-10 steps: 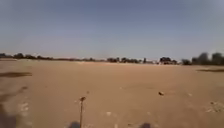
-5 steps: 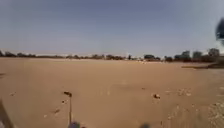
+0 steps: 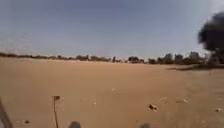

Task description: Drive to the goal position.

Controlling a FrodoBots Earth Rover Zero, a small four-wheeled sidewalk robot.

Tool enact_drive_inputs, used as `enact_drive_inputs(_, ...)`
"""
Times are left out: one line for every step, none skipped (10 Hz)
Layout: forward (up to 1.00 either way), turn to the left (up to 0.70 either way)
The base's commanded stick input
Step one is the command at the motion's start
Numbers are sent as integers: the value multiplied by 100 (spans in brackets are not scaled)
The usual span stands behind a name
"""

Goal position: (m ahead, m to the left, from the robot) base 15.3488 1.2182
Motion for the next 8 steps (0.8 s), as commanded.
enact_drive_inputs(100,-27)
enact_drive_inputs(100,-27)
enact_drive_inputs(100,-18)
enact_drive_inputs(100,0)
enact_drive_inputs(100,0)
enact_drive_inputs(100,0)
enact_drive_inputs(100,0)
enact_drive_inputs(100,0)
